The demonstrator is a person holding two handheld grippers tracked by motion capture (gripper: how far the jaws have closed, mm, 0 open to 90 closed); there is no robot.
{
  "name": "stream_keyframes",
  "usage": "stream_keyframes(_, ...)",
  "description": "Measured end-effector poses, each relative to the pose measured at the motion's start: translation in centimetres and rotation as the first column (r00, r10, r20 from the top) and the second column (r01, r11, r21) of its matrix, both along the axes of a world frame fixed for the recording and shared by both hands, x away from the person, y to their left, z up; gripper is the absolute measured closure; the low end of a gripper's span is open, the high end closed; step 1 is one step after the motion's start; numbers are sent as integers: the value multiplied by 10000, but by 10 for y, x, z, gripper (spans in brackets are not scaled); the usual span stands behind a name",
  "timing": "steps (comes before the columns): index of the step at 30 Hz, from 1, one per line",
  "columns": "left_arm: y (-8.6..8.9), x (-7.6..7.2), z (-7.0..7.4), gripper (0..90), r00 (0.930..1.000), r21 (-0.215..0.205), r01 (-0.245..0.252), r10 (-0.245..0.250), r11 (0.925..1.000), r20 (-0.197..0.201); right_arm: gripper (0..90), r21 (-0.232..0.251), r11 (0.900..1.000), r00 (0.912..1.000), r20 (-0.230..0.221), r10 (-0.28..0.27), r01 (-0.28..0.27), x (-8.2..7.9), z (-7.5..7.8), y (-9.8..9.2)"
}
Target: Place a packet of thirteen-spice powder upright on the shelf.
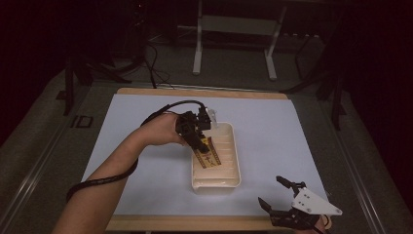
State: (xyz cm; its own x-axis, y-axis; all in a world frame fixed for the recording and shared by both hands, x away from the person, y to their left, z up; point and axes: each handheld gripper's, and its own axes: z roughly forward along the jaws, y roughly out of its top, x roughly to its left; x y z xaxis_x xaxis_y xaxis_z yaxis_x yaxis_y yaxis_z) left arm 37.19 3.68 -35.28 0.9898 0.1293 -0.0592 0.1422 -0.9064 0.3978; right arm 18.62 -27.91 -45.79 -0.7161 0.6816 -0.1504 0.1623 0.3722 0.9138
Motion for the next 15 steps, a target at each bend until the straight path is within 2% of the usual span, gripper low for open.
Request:
stream_keyframes(6,0,3,0,678,10000,91,28,-28,10000,-46,154,-9,10000,10000,-15,0,0,0,0,0)
stream_keyframes(7,1,4,0,677,9999,51,-10,11,10000,-160,154,-17,10000,10000,-22,-1,1,0,0,0)
stream_keyframes(15,-2,2,-1,678,10000,-37,56,-55,10000,28,154,-53,10000,10000,-48,1,-1,0,0,1)
